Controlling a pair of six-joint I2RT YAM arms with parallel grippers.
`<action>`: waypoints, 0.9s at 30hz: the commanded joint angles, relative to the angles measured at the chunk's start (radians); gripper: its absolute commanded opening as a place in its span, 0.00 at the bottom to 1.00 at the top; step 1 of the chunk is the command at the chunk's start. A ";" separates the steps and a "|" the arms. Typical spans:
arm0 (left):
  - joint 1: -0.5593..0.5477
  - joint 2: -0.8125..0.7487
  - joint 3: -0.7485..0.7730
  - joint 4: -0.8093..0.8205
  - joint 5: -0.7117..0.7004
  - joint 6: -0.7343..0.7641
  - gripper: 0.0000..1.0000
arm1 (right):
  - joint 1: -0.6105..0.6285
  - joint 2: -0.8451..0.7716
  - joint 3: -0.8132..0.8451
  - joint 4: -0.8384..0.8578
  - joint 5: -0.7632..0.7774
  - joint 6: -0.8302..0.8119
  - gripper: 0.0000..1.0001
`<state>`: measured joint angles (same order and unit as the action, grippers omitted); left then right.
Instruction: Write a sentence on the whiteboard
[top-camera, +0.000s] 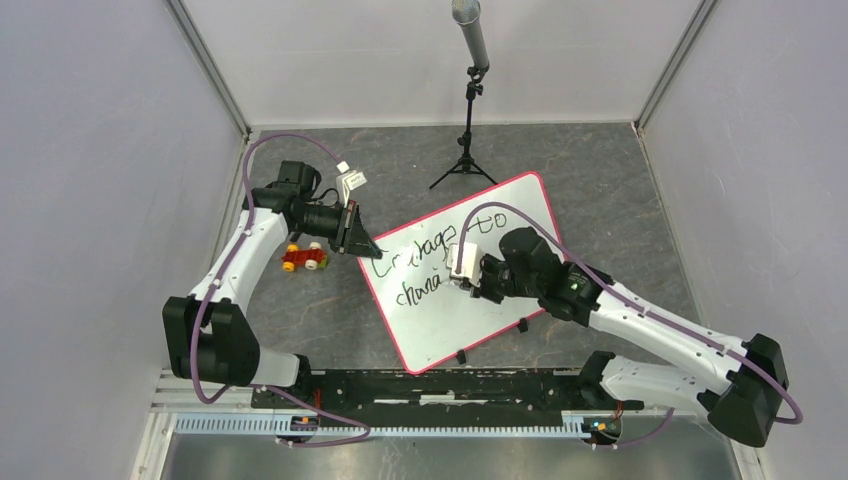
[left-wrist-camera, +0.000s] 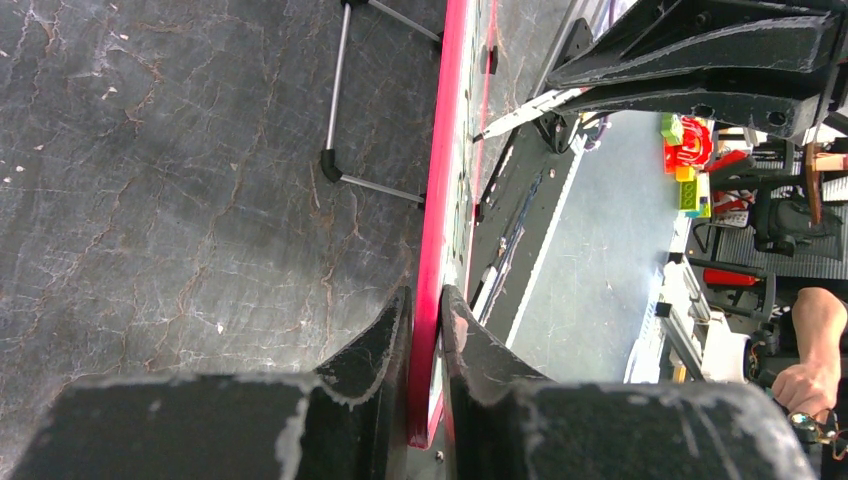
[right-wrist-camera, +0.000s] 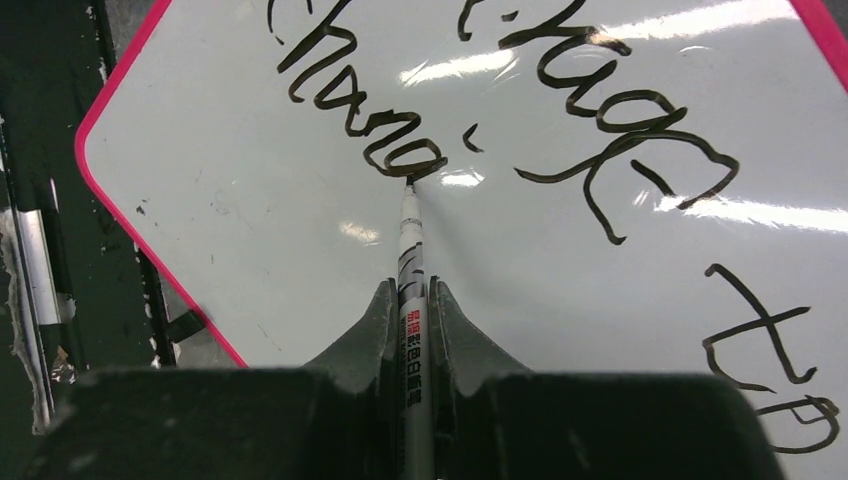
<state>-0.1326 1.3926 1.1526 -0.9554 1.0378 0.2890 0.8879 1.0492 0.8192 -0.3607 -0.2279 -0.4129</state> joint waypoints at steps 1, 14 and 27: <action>-0.029 0.003 0.016 0.026 -0.054 0.000 0.02 | -0.005 -0.012 -0.047 -0.020 -0.015 -0.003 0.00; -0.030 -0.001 0.014 0.025 -0.058 0.002 0.02 | 0.061 0.032 -0.004 -0.012 -0.081 0.009 0.00; -0.033 -0.003 0.018 0.025 -0.053 -0.002 0.02 | 0.017 -0.028 0.063 -0.021 -0.025 0.038 0.00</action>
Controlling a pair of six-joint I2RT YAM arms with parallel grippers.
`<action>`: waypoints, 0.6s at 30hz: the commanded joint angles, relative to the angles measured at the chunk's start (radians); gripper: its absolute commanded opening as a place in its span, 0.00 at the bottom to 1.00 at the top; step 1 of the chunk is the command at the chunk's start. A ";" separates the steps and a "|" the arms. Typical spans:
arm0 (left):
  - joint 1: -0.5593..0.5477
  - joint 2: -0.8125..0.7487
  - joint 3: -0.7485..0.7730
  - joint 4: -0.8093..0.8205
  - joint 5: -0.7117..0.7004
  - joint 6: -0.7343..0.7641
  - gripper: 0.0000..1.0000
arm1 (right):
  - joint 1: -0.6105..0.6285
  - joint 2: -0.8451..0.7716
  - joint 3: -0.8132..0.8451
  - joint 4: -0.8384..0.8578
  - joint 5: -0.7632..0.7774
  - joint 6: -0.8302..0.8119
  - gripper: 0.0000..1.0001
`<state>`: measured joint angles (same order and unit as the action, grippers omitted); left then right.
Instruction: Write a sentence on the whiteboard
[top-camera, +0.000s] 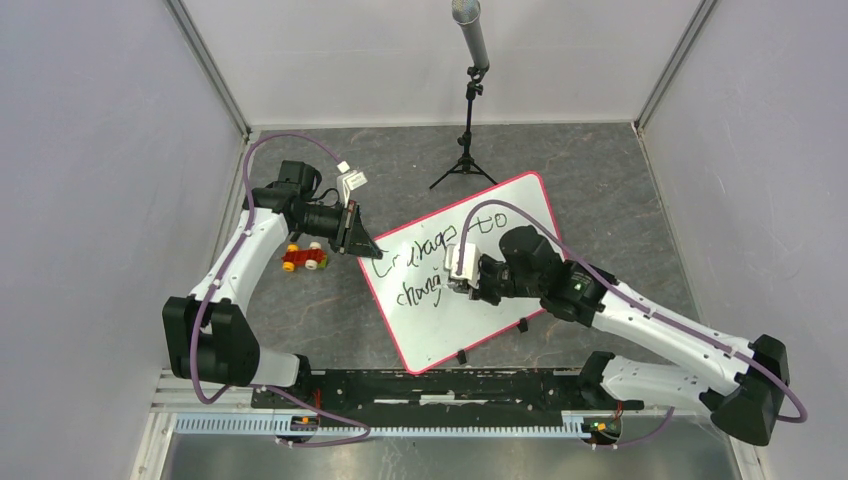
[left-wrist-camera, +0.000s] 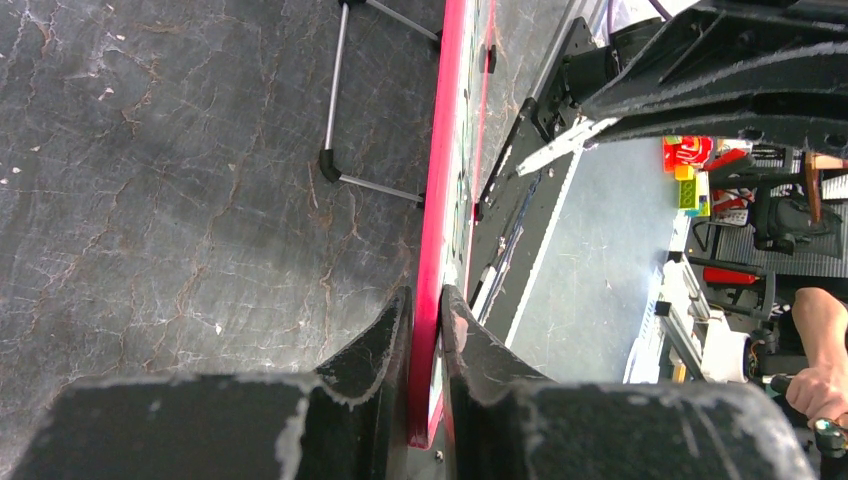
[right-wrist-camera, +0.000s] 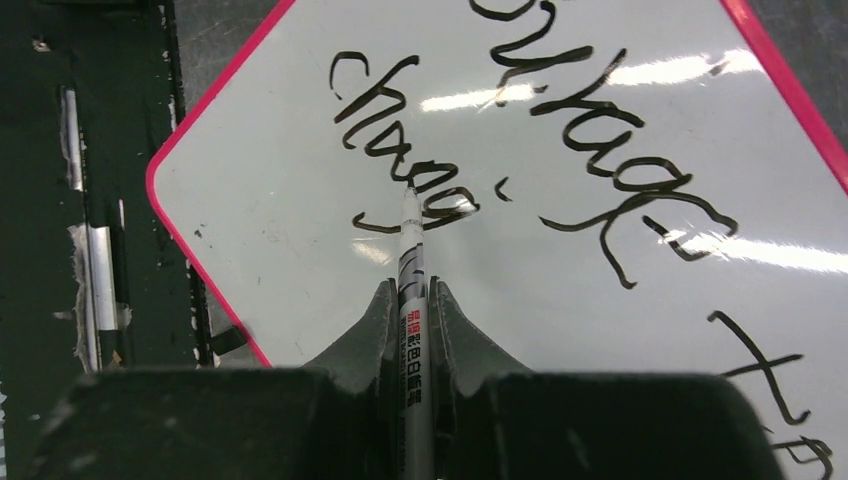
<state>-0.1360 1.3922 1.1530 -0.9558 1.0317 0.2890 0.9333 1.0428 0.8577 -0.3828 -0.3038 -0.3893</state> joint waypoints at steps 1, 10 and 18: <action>-0.030 -0.005 0.017 0.026 -0.047 -0.001 0.02 | -0.037 -0.023 0.018 -0.004 0.055 0.013 0.00; -0.030 -0.005 0.016 0.025 -0.047 -0.003 0.02 | -0.055 -0.026 -0.020 -0.001 0.089 0.003 0.00; -0.031 -0.011 0.010 0.026 -0.053 0.001 0.02 | -0.055 0.001 -0.038 0.012 0.096 -0.013 0.00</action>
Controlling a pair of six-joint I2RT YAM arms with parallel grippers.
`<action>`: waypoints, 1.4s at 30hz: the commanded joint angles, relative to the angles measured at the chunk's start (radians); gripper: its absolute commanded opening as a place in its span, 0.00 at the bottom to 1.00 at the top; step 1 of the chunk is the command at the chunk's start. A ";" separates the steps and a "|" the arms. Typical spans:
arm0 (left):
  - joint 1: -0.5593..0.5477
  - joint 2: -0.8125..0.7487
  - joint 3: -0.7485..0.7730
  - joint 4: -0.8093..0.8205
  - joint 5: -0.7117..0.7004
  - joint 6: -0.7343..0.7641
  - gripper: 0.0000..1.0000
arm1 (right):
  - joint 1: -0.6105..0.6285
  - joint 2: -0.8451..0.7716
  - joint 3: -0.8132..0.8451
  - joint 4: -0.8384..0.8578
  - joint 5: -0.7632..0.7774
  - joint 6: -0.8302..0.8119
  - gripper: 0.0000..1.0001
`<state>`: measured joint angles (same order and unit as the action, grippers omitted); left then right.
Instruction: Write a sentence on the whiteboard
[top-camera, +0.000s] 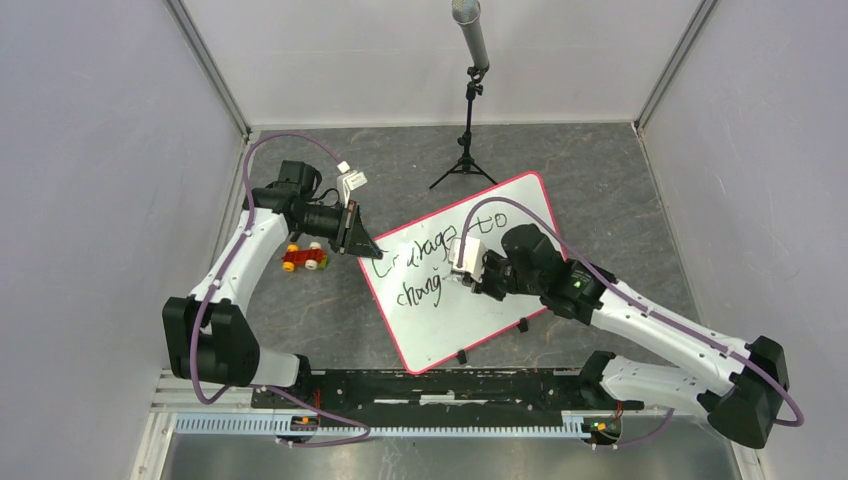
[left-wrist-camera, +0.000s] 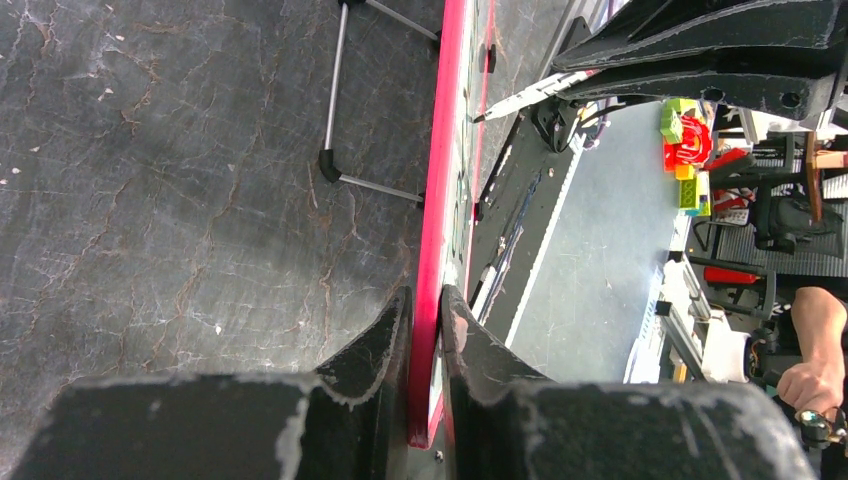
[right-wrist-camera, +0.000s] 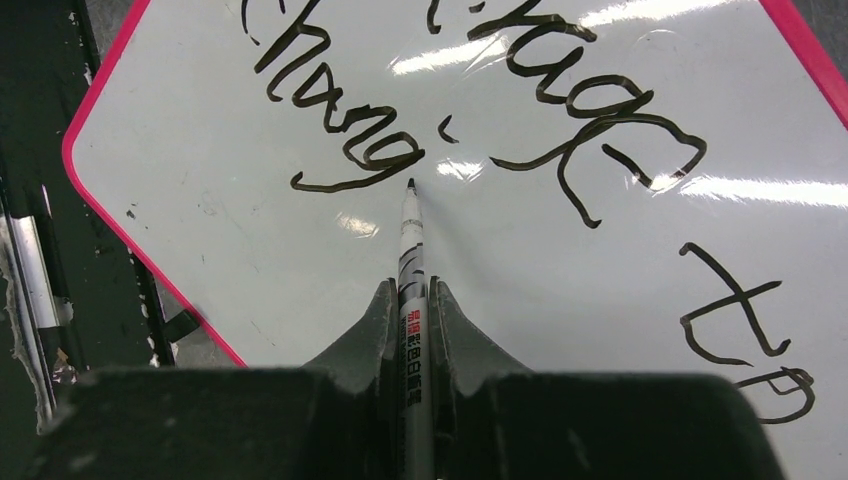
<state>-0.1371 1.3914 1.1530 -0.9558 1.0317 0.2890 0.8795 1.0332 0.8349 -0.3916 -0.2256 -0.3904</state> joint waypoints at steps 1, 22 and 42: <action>-0.030 -0.010 0.010 0.026 -0.053 0.000 0.02 | -0.003 0.012 -0.018 0.021 0.022 -0.014 0.00; -0.032 0.002 0.016 0.025 -0.049 0.004 0.02 | -0.051 0.015 0.036 -0.011 0.059 -0.051 0.00; -0.033 0.010 0.022 0.025 -0.051 0.003 0.02 | -0.045 0.043 0.019 -0.003 -0.036 -0.044 0.00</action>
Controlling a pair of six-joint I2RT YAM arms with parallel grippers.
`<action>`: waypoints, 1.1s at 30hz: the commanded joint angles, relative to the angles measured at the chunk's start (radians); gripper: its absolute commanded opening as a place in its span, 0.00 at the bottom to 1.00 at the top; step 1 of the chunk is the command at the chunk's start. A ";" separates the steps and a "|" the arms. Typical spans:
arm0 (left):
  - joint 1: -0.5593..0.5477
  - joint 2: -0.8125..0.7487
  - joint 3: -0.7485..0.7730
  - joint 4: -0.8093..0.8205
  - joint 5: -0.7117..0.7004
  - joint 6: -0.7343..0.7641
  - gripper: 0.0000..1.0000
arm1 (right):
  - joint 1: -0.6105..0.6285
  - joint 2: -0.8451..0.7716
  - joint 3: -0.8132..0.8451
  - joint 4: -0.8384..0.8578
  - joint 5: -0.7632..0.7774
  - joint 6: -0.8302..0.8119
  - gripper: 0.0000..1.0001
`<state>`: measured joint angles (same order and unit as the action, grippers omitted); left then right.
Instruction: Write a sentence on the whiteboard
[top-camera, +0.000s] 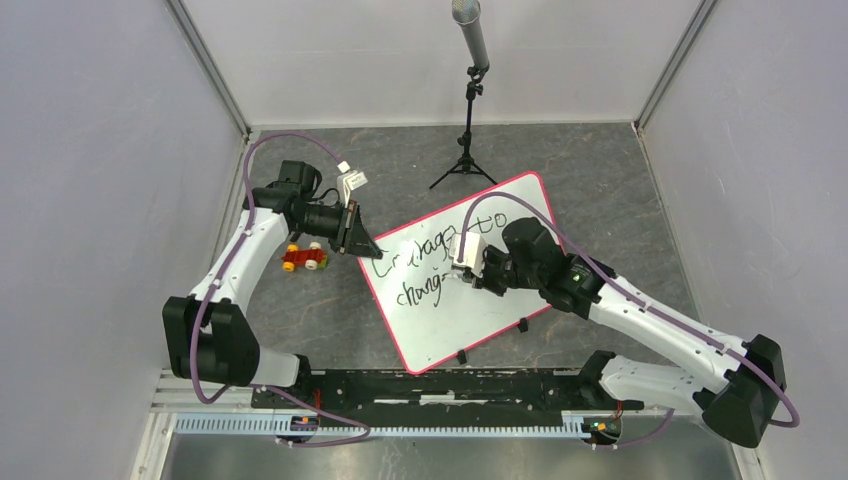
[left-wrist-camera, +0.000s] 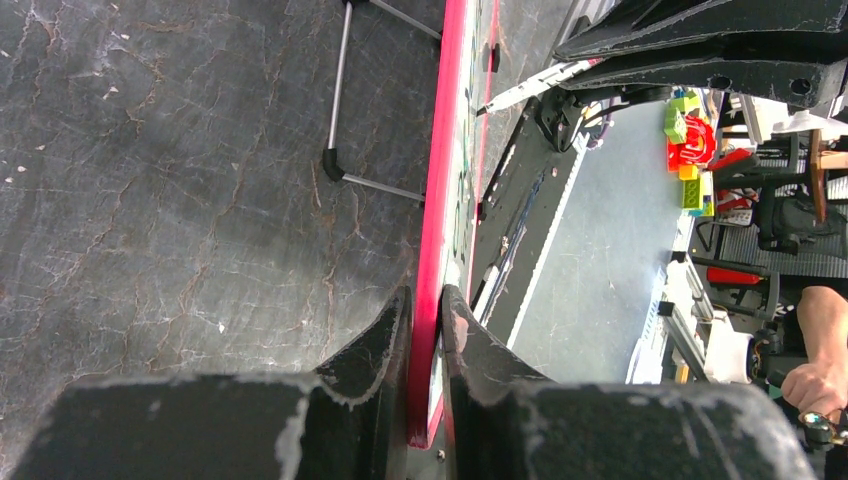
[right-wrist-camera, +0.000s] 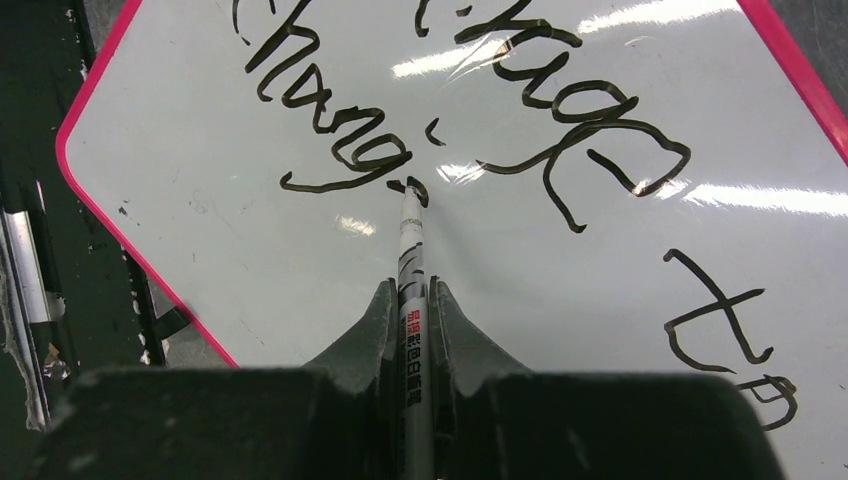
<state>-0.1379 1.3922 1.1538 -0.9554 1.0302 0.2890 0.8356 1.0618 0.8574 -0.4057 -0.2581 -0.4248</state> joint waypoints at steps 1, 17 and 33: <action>-0.032 0.008 0.021 0.026 -0.050 0.005 0.02 | -0.001 0.012 -0.009 0.010 -0.004 -0.009 0.00; -0.032 0.002 0.015 0.025 -0.054 0.008 0.02 | 0.001 -0.052 -0.084 -0.013 0.016 -0.014 0.00; -0.034 -0.008 0.004 0.026 -0.071 0.018 0.02 | -0.017 -0.092 0.034 -0.113 0.005 0.003 0.00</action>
<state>-0.1398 1.3922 1.1549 -0.9554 1.0252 0.2890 0.8318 0.9970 0.8391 -0.4992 -0.2577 -0.4343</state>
